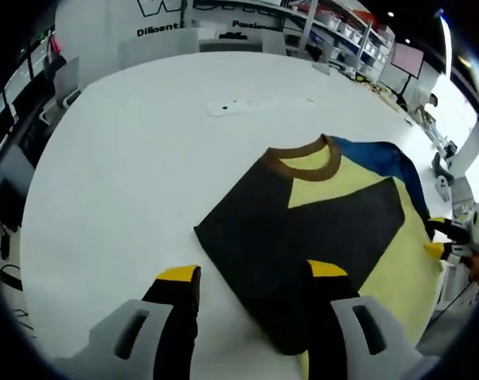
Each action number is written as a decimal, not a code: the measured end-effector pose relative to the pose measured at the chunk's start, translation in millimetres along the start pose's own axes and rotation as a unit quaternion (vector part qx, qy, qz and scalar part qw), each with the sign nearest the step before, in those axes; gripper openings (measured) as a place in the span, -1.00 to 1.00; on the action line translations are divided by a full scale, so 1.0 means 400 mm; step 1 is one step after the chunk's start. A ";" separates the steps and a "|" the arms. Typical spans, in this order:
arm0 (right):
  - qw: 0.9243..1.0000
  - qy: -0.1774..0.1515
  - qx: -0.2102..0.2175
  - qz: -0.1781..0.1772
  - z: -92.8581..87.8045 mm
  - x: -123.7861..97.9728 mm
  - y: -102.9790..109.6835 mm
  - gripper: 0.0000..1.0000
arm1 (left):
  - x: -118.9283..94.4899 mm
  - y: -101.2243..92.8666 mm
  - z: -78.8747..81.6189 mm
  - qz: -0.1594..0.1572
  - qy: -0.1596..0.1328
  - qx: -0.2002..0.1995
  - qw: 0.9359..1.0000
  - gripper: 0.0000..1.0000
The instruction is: Fold the garment on the visible template until the final outline fits inside the template.
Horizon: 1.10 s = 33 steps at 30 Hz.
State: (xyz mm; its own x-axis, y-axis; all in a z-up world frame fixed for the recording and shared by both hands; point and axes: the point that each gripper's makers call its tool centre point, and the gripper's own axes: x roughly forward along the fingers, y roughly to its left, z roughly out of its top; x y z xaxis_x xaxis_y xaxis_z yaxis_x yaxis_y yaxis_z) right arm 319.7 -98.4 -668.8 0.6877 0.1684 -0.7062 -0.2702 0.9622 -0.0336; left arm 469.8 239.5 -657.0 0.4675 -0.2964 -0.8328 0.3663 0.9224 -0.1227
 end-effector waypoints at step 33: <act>0.998 0.065 0.025 -0.005 -0.152 -0.111 0.008 -0.95 | 0.035 0.021 -0.001 0.026 0.033 0.053 0.998 -0.73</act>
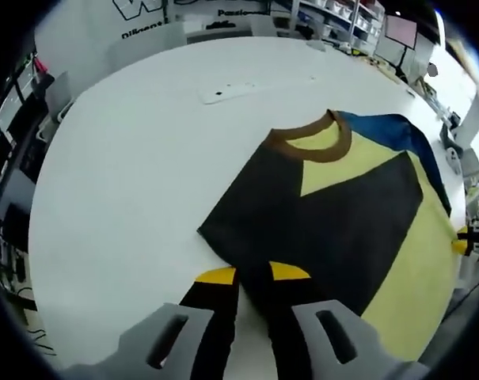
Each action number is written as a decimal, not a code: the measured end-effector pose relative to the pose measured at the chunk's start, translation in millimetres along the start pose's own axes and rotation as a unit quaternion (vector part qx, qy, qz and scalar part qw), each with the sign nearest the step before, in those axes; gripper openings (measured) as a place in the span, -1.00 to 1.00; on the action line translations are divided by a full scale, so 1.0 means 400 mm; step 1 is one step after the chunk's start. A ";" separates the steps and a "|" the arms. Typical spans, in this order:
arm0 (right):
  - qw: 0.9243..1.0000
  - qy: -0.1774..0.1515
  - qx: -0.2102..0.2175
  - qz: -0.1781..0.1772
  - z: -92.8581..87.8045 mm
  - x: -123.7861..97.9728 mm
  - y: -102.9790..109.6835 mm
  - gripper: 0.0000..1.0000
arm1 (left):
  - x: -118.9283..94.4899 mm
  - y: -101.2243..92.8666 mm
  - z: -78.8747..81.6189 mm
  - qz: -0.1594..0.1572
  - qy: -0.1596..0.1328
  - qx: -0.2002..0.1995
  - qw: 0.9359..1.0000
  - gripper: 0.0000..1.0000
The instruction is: Fold the garment on the visible template until the final outline fits inside the template.
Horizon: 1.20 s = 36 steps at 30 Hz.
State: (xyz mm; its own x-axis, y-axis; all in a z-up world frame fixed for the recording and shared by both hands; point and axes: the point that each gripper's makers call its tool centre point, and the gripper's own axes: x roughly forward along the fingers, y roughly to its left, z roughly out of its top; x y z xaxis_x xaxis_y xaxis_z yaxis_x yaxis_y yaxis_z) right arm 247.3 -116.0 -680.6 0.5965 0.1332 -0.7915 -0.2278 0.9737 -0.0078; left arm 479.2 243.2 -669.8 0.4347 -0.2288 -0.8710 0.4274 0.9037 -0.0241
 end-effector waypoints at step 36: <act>0.985 0.055 -0.037 0.157 -0.007 -0.003 0.249 -1.00 | -0.034 0.180 -0.039 0.079 0.055 0.071 0.993 -0.86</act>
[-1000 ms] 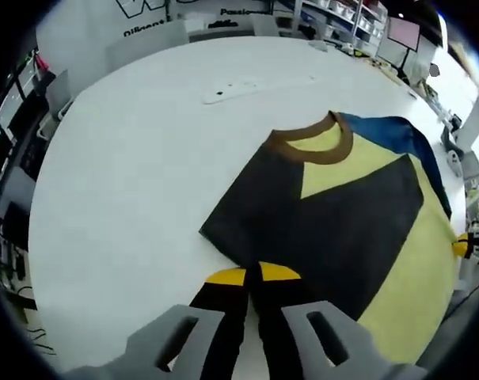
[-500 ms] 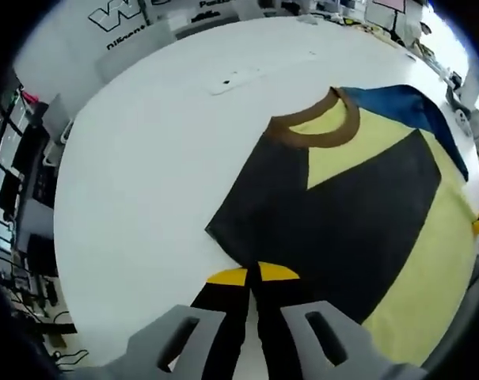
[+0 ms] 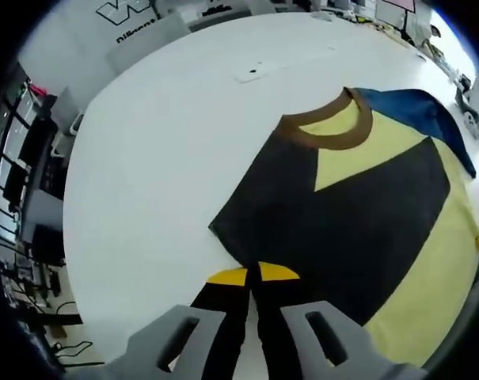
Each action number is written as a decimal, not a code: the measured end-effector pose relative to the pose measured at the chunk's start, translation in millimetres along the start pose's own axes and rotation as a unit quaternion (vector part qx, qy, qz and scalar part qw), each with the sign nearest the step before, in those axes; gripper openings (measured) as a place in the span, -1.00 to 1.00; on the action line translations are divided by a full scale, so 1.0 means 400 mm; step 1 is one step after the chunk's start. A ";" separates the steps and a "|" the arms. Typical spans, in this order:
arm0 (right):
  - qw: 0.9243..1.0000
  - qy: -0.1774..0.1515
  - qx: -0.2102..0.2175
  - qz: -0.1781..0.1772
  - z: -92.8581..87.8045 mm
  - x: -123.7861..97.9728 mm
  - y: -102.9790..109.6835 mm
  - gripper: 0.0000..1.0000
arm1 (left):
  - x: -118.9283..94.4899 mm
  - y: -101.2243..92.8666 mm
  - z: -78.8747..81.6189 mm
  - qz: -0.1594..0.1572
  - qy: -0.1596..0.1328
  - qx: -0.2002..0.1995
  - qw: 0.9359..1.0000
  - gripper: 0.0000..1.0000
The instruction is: Fold the garment on the visible template until the final outline fits inside the template.
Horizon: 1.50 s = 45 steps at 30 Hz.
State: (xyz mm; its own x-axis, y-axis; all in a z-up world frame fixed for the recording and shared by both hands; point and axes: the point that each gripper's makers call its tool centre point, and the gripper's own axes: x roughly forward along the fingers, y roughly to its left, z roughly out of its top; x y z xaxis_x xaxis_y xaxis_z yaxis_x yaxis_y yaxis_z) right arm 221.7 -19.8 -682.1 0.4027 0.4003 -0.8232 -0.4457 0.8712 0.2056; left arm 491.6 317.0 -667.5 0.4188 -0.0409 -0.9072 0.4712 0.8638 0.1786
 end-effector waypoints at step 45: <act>0.967 -0.028 -0.169 -0.186 0.122 -0.058 -0.332 -0.52 | -0.161 -0.076 0.042 -0.066 -0.126 -0.046 0.989 0.98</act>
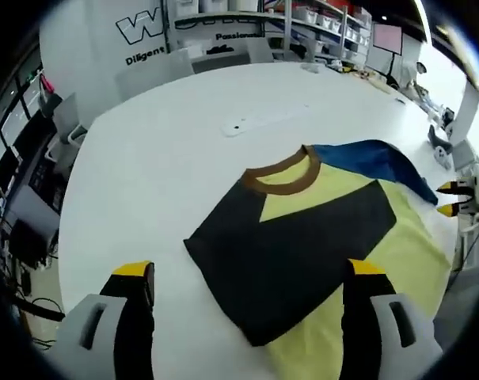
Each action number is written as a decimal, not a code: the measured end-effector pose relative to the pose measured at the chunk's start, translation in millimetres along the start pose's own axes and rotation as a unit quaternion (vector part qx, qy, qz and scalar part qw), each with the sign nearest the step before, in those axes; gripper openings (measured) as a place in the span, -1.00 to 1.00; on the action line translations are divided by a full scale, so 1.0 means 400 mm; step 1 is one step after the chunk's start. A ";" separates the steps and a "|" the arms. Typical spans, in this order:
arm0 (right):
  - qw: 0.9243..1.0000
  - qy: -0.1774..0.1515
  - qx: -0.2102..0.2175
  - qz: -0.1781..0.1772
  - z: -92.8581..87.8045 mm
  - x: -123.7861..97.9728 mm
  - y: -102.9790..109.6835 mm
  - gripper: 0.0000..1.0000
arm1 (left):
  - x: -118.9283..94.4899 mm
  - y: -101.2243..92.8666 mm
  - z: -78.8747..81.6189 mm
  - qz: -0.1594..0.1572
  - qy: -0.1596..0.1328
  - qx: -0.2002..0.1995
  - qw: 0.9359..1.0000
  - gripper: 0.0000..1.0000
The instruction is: Fold the garment on the visible template until the final outline fits inside the template.
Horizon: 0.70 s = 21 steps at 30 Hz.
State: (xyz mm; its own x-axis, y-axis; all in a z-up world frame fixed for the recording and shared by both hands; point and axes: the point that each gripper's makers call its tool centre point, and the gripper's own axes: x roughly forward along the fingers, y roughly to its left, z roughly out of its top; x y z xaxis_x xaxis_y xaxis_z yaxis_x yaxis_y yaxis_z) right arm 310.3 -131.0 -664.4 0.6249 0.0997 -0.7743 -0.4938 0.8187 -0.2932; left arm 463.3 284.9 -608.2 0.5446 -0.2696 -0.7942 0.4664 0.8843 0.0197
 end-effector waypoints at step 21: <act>1.000 -0.011 0.010 0.017 0.011 0.016 -0.035 -1.00 | -0.087 -0.130 0.002 -0.036 -0.043 0.030 0.998 0.98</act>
State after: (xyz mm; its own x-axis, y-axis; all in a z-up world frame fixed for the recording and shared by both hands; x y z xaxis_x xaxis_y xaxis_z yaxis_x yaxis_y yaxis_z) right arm 323.9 -139.3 -663.0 0.6220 0.1400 -0.7704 -0.5033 0.8252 -0.2563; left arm 420.6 247.9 -581.0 0.5651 -0.3650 -0.7399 0.5461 0.8377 0.0039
